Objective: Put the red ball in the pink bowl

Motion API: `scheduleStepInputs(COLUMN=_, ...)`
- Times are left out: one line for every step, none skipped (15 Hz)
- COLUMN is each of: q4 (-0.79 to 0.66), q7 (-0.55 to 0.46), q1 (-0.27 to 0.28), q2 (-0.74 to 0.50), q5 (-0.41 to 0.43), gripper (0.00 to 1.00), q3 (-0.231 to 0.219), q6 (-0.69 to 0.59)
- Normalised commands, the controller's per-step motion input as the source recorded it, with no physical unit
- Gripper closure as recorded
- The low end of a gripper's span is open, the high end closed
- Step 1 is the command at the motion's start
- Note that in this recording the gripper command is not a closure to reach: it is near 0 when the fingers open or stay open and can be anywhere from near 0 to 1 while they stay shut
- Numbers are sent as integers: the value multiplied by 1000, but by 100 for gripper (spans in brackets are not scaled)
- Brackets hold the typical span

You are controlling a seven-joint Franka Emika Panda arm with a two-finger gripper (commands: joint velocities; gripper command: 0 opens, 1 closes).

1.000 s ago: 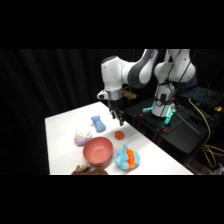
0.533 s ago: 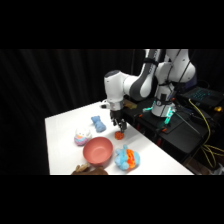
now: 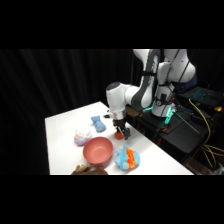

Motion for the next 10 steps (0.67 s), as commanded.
scheduleStepInputs(q4=77, q7=-275, q1=-149, q2=134, q5=153, gripper=0, q3=112, q6=90)
scheduleStepInputs(q4=78, q7=-265, q1=-143, q2=122, q5=137, gripper=0, q3=100, q6=89)
scheduleStepInputs(q4=82, q7=-249, q1=-131, q2=110, q5=109, gripper=0, q3=83, q6=95)
scheduleStepInputs(q4=85, q7=-236, q1=-122, q2=94, q5=96, gripper=5, q3=76, q6=95)
scheduleStepInputs(q4=83, q7=-230, q1=-120, q2=83, q5=92, gripper=69, q3=77, q6=98)
scheduleStepInputs(q4=79, q7=-223, q1=-118, q2=78, q5=93, gripper=100, q3=80, q6=106)
scheduleStepInputs(q4=73, q7=-218, q1=-115, q2=72, q5=97, gripper=100, q3=85, q6=110)
scheduleStepInputs(q4=60, q7=-210, q1=-108, q2=58, q5=98, gripper=100, q3=87, q6=117)
scheduleStepInputs(q4=42, q7=-199, q1=-99, q2=40, q5=95, gripper=100, q3=86, q6=124)
scheduleStepInputs(q4=24, q7=-189, q1=-95, q2=18, q5=101, gripper=100, q3=87, q6=129)
